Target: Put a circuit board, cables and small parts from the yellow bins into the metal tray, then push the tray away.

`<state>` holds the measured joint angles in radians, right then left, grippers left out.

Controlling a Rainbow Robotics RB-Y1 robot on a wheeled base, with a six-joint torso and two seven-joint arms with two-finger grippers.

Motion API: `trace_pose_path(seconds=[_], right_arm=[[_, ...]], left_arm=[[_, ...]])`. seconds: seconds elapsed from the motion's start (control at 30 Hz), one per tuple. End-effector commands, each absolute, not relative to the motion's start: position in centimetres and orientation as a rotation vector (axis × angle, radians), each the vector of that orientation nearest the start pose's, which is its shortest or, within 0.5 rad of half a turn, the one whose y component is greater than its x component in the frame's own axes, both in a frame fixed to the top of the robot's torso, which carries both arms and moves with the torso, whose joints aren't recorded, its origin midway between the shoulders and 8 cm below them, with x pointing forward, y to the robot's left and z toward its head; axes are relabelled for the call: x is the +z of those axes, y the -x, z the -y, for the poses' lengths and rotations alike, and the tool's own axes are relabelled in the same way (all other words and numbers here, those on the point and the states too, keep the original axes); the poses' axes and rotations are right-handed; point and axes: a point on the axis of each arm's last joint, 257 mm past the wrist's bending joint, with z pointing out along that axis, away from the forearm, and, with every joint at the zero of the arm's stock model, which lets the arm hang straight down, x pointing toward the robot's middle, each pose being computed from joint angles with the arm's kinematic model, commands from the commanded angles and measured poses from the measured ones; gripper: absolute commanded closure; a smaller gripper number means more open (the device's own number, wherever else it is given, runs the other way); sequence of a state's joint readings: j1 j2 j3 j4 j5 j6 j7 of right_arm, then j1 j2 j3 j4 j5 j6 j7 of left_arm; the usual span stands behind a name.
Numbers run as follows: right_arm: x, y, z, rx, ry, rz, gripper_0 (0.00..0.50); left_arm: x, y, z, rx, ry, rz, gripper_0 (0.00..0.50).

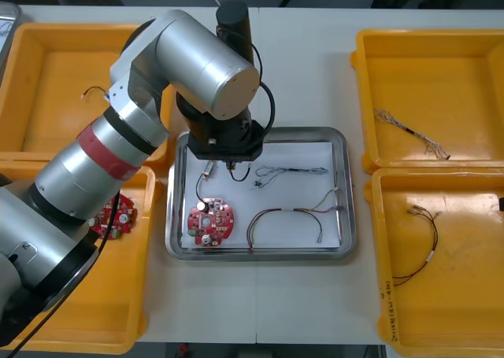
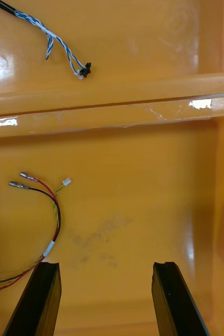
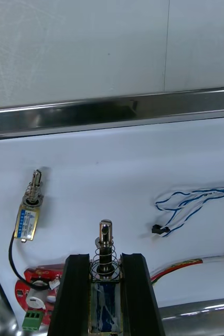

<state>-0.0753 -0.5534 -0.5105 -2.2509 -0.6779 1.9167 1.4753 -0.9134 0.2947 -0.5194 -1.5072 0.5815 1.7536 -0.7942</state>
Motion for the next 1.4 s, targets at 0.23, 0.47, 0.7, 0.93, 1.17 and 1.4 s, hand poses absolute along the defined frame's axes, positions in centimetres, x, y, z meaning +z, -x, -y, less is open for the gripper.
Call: trace_pose_path(seconds=[0.23, 0.47, 0.7, 0.93, 1.17, 1.4], right_arm=[[-17.3, -35.6, 39.6, -0.004, -0.157, -2.565, 0.0], [-17.3, -35.6, 39.5, 0.001, -0.153, -2.565, 0.0], [-17.3, -35.6, 39.5, 0.003, -0.152, -2.565, 0.0], [-17.3, -35.6, 39.5, 0.003, -0.152, -2.565, 0.0], [-17.3, -35.6, 39.5, 0.002, -0.154, -2.564, 0.0], [-17.3, -35.6, 39.5, 0.002, -0.154, -2.564, 0.0]], left_arm=[[-22.4, -49.7, -2.0, -0.112, -0.13, -2.733, 0.5], [-23.8, -50.5, -2.8, -0.084, -0.113, -2.734, 0.5], [-24.2, -50.9, -2.8, -0.093, -0.102, -2.733, 0.499], [-24.3, -50.8, -2.8, -0.096, -0.097, -2.736, 0.094], [-24.1, -50.6, -2.6, -0.1, -0.093, -2.736, 0.0], [-22.9, -49.8, -2.7, -0.09, -0.093, -2.744, 0.0]])
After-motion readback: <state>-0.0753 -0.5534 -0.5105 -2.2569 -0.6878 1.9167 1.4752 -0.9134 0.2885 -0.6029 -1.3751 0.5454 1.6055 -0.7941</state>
